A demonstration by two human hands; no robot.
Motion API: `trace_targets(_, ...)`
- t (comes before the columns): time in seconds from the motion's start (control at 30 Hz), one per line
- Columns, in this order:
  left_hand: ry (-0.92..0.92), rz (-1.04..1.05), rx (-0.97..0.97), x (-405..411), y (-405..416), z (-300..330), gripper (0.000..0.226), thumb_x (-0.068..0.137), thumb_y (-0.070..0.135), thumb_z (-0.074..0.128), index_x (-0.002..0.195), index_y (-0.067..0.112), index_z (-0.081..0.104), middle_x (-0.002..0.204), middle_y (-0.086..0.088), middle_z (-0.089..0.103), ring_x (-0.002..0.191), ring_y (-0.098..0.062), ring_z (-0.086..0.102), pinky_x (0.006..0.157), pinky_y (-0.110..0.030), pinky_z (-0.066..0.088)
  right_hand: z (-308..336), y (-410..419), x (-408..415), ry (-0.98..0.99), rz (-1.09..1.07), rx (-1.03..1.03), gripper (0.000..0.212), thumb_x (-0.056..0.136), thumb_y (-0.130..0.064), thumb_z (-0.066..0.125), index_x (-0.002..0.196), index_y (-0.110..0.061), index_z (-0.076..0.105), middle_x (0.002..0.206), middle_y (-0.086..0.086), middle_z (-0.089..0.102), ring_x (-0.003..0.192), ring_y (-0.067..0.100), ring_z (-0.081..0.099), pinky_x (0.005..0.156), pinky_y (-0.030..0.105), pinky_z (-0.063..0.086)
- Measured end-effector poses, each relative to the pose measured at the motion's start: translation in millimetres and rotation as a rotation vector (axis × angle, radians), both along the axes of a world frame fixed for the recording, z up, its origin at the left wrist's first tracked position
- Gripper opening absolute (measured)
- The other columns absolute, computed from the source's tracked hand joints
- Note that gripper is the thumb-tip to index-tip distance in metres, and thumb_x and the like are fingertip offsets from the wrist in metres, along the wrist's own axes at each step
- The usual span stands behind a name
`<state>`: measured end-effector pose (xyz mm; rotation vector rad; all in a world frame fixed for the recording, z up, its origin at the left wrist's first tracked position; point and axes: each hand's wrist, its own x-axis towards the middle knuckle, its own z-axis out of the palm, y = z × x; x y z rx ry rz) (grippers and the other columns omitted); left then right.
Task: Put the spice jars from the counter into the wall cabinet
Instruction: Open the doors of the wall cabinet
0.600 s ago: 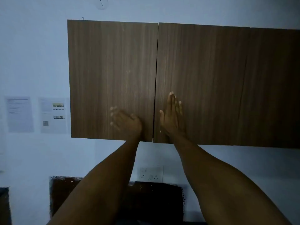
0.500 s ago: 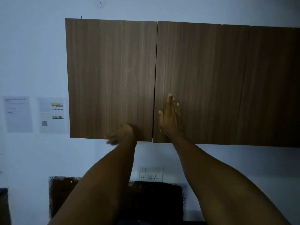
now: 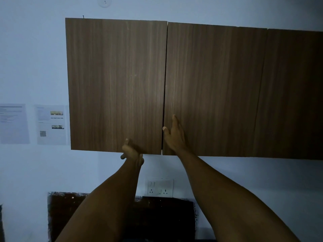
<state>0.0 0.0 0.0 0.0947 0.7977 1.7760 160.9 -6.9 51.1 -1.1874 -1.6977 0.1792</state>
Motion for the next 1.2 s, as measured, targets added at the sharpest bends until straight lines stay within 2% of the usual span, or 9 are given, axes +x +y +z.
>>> trace_targets(0.1, -0.013, 0.077, 0.03, -4, -9, -1, 0.069, 0.099, 0.043, 0.05, 0.159, 0.021, 0.025, 0.167, -0.012, 0.024, 0.151, -0.04, 0.03, 0.123, -0.055, 0.03, 3, -1, -6, 0.086, 0.071, -0.113, 0.079, 0.105, -0.035, 0.053, 0.165, -0.018, 0.004, 0.172, 0.007, 0.015, 0.158, 0.032, 0.02, 0.126, 0.056, 0.025)
trace_targets(0.2, 0.003, 0.068, 0.002, -10, -12, -3, 0.07, 0.099, 0.045, 0.053, 0.158, 0.02, 0.026, 0.166, -0.013, 0.028, 0.15, -0.039, 0.033, 0.123, -0.053, 0.032, 10, -8, -18, 0.258, 0.174, -0.183, 0.078, 0.104, -0.035, 0.057, 0.165, -0.019, 0.011, 0.17, 0.009, 0.024, 0.155, 0.034, 0.029, 0.122, 0.06, 0.032)
trace_targets(0.37, 0.165, 0.059, -0.095, -13, -42, 9, 0.071, 0.099, 0.044, 0.056, 0.157, 0.017, 0.025, 0.155, -0.011, 0.04, 0.142, -0.037, 0.043, 0.118, -0.052, 0.039, 24, -27, -50, 0.417, 0.327, -0.225, 0.054, 0.101, -0.029, 0.062, 0.148, -0.011, 0.045, 0.143, 0.013, 0.058, 0.129, 0.033, 0.059, 0.099, 0.044, 0.052)
trace_targets(0.47, 0.596, 0.044, -0.138, -14, -55, 29, 0.064, 0.106, 0.043, 0.041, 0.16, 0.009, 0.029, 0.161, -0.014, 0.036, 0.149, -0.036, 0.038, 0.122, -0.053, 0.034, 19, -34, -62, 0.426, 0.235, -0.176, 0.037, 0.098, -0.021, 0.065, 0.133, -0.012, 0.056, 0.131, 0.012, 0.062, 0.121, 0.03, 0.062, 0.097, 0.043, 0.054)
trace_targets(0.53, 0.976, 0.271, -0.26, -17, -68, 45, 0.068, 0.104, 0.051, 0.044, 0.157, 0.01, 0.034, 0.159, -0.015, 0.04, 0.147, -0.035, 0.041, 0.121, -0.053, 0.034, 14, -39, -67, 0.39, 0.15, -0.102, 0.031, 0.097, -0.018, 0.066, 0.126, -0.009, 0.059, 0.128, 0.013, 0.063, 0.119, 0.03, 0.063, 0.094, 0.039, 0.055)
trace_targets(0.63, 1.277, 0.539, 0.016, -25, -104, 65, 0.062, 0.101, 0.055, 0.049, 0.148, 0.015, 0.045, 0.147, -0.01, 0.053, 0.135, -0.031, 0.053, 0.115, -0.054, 0.043, 11, -62, -80, 0.364, 0.104, -0.016, 0.026, 0.095, -0.017, 0.069, 0.117, -0.008, 0.06, 0.12, 0.012, 0.065, 0.11, 0.026, 0.065, 0.072, 0.017, 0.046)
trace_targets(0.73, 1.341, 0.62, 0.203, -34, -132, 84, 0.055, 0.101, 0.051, 0.051, 0.143, 0.015, 0.052, 0.141, -0.005, 0.059, 0.129, -0.025, 0.058, 0.113, -0.051, 0.046, 7, -96, -94, 0.332, 0.118, 0.034, 0.02, 0.094, -0.02, 0.07, 0.109, -0.012, 0.06, 0.109, 0.006, 0.066, 0.097, 0.019, 0.065, 0.063, 0.013, 0.039)
trace_targets(0.9, 1.38, 0.698, 0.442, -47, -177, 101, 0.046, 0.099, 0.044, 0.059, 0.133, 0.014, 0.057, 0.13, -0.004, 0.061, 0.119, -0.019, 0.059, 0.106, -0.049, 0.049, -2, -156, -129, 0.293, 0.137, 0.148, 0.016, 0.093, -0.022, 0.072, 0.096, -0.013, 0.059, 0.09, 0.003, 0.067, 0.08, 0.015, 0.066, 0.064, 0.028, 0.059)
trace_targets(1.2, 1.513, 0.685, 0.547, -174, -272, 94, 0.051, 0.091, 0.053, 0.067, 0.131, 0.024, 0.054, 0.121, 0.016, 0.059, 0.101, -0.001, 0.062, 0.083, -0.019, 0.054, -5, -266, -260, 0.2, 0.024, 0.235, 0.018, 0.095, -0.026, 0.067, 0.106, -0.017, 0.055, 0.096, 0.003, 0.068, 0.083, 0.022, 0.068, 0.068, 0.041, 0.063)
